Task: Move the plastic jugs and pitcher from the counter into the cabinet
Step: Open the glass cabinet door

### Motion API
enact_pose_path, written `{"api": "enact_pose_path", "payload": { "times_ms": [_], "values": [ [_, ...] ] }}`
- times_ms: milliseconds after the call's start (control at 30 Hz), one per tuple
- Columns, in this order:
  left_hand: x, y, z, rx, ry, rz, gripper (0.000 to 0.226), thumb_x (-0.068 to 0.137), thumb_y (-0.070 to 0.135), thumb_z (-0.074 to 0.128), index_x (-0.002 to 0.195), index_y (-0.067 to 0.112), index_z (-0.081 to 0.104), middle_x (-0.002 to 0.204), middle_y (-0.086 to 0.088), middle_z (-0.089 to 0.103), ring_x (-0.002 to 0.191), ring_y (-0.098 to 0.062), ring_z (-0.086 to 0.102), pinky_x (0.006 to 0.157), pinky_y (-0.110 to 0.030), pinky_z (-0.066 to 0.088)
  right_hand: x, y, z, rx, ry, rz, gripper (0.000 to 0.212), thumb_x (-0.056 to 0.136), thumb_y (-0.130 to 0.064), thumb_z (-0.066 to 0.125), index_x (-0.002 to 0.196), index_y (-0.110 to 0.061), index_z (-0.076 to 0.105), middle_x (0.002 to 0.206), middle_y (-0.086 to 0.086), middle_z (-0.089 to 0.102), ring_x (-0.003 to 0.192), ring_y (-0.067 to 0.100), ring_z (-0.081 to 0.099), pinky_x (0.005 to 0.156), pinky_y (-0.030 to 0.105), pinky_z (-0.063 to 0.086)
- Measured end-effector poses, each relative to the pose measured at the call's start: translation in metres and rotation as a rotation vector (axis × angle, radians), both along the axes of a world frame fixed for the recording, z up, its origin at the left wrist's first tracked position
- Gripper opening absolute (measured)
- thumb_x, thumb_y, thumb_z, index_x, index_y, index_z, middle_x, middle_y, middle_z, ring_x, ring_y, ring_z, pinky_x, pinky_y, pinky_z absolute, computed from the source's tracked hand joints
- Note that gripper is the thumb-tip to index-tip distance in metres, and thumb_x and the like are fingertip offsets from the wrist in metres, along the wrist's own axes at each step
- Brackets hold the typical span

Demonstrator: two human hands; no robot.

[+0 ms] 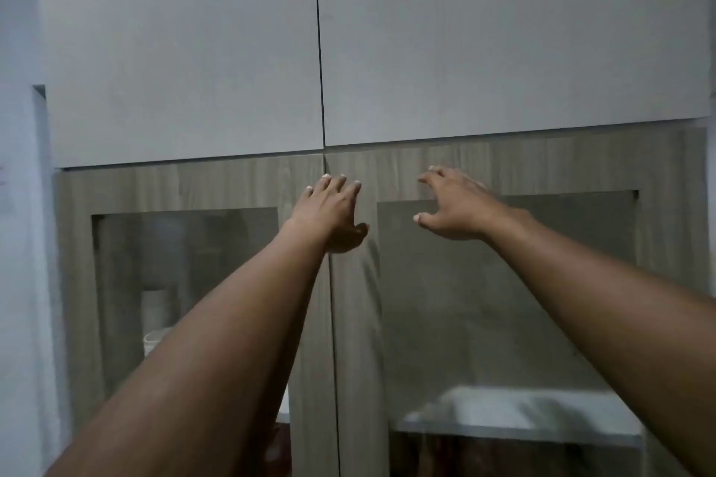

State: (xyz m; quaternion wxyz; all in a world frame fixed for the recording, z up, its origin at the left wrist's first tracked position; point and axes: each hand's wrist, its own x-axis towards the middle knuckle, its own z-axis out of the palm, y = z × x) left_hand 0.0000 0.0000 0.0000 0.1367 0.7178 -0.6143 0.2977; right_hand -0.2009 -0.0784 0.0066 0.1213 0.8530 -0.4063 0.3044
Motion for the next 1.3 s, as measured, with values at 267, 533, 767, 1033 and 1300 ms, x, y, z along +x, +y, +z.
{"api": "enact_pose_path", "payload": {
  "times_ms": [267,533,767,1033,1300],
  "values": [
    [0.039,-0.076,0.035,-0.311,-0.188,-0.047,0.105,0.071,0.077,0.063,0.151,0.016,0.032,0.143,-0.012,0.043,0.134,-0.033,0.043,0.114,-0.047,0.031,0.038,-0.061,0.025,-0.303,-0.078,-0.151,0.075,0.087,-0.051,0.055,0.151,-0.019,0.033,0.151,0.005,0.038,0.142,0.028,0.034,0.114,0.054,0.029],
    [0.035,-0.069,0.036,-0.387,-0.135,-0.061,0.101,0.062,0.085,0.063,0.138,0.02,0.046,0.131,-0.01,0.048,0.124,-0.032,0.047,0.104,-0.047,0.034,0.045,-0.051,0.024,-0.309,-0.172,-0.162,0.06,0.088,-0.05,0.052,0.14,-0.022,0.045,0.139,0.005,0.045,0.132,0.028,0.041,0.101,0.05,0.033],
    [-0.007,0.021,0.031,-0.542,-0.092,-0.123,0.082,0.071,0.077,0.064,0.13,0.021,0.057,0.126,-0.012,0.051,0.121,-0.036,0.046,0.096,-0.049,0.037,0.007,0.022,0.018,-0.283,-0.318,-0.02,0.054,0.09,-0.05,0.054,0.136,-0.022,0.049,0.14,0.003,0.049,0.135,0.025,0.042,0.099,0.051,0.037],
    [-0.136,0.153,0.022,-0.924,0.11,-0.604,0.034,0.082,0.019,0.062,0.113,0.006,0.071,0.103,-0.018,0.063,0.096,-0.036,0.061,0.074,-0.042,0.055,-0.096,0.138,0.012,-0.19,-0.575,0.211,0.049,0.096,-0.048,0.049,0.132,-0.015,0.054,0.134,0.003,0.055,0.117,0.019,0.053,0.098,0.035,0.044],
    [-0.299,0.25,0.002,-0.846,0.734,-1.245,0.038,0.095,0.018,0.053,0.129,0.002,0.06,0.119,-0.012,0.066,0.101,-0.015,0.067,0.075,-0.01,0.053,-0.228,0.253,0.019,0.212,-0.958,0.334,0.052,0.093,-0.064,0.044,0.121,-0.027,0.066,0.123,-0.001,0.069,0.117,0.022,0.063,0.1,0.05,0.05]
  ]
}}
